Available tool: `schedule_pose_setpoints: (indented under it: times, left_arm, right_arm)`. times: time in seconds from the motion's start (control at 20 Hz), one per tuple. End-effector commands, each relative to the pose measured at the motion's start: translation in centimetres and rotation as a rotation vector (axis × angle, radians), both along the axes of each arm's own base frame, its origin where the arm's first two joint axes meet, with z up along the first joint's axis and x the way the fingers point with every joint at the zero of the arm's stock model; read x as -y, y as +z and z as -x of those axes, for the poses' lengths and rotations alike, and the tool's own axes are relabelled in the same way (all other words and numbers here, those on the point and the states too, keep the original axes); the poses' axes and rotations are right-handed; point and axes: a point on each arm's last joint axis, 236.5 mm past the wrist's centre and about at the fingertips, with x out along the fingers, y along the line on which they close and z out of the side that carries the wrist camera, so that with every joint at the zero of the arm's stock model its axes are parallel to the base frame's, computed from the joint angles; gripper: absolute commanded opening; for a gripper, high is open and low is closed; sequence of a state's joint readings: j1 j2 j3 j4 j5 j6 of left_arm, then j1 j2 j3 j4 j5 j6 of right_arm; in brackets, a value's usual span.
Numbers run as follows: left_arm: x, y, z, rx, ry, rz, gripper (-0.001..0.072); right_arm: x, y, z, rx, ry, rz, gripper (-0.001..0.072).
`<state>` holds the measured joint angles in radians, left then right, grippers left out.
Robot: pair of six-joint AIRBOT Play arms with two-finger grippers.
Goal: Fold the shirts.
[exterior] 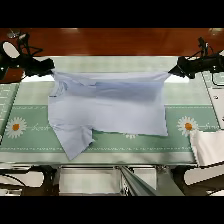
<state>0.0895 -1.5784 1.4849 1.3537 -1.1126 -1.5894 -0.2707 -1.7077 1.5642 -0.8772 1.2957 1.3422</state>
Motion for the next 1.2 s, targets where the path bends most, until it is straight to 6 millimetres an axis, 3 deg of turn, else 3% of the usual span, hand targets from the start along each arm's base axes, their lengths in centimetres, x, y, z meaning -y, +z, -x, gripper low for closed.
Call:
schedule_pose_setpoints:
  times: [0.0,0.15,0.25,0.3,0.35,0.4,0.5,0.65,0.75,0.8,0.85,1.0,1.15]
  left_arm:
    - [0.1,-3.5,5.8,-0.235,-0.149,-0.001,0.0021]
    - [0.3,-6.6,8.0,-0.313,-0.144,0.013,0.0022]
    - [0.5,-7.2,8.9,-0.356,-0.148,0.022,0.0022]
    - [0.5,-7.1,9.2,-0.373,-0.135,0.027,0.0136]
    - [0.3,-6.7,9.5,-0.391,-0.126,0.028,0.0573]
    - [-0.2,-6.1,10.0,-0.417,-0.114,0.030,0.0707]
    - [-1.5,-4.5,11.1,-0.460,-0.094,0.048,0.0706]
    - [-3.8,-2.5,13.8,-0.456,0.004,0.099,0.0704]
    - [-4.6,-3.1,17.4,-0.466,0.068,0.139,0.0704]
    - [-4.5,-3.8,19.1,-0.459,0.108,0.185,0.0704]
    - [-3.6,-4.3,20.4,-0.427,0.134,0.274,0.0704]
    - [-1.2,-4.4,22.3,-0.316,0.262,0.559,0.0704]
    - [-1.6,-7.8,26.9,-0.410,0.316,0.490,0.0705]
  right_arm:
    - [-0.4,-2.4,5.0,-0.163,0.118,0.030,0.0024]
    - [-1.4,-6.2,6.8,-0.233,0.116,0.046,0.0025]
    - [-2.1,-7.7,7.3,-0.251,0.100,0.046,0.0027]
    - [-2.1,-7.7,7.3,-0.266,0.074,0.042,0.0206]
    - [-1.9,-7.2,7.2,-0.272,0.065,0.032,0.0620]
    - [-1.6,-6.2,7.3,-0.281,0.073,0.020,0.0620]
    - [0.4,-3.3,7.5,-0.269,0.061,0.022,0.0620]
    - [6.7,0.5,8.9,-0.180,-0.069,0.175,0.0620]
    - [9.3,0.9,11.3,-0.129,-0.184,0.229,0.0620]
    - [9.4,0.6,12.6,-0.110,-0.242,0.212,0.0620]
    - [8.3,0.0,14.1,-0.089,-0.284,0.163,0.0620]
    - [2.5,-1.2,17.8,-0.018,-0.285,0.013,0.0620]
    - [-1.3,-2.1,20.2,0.003,-0.260,-0.075,0.0620]
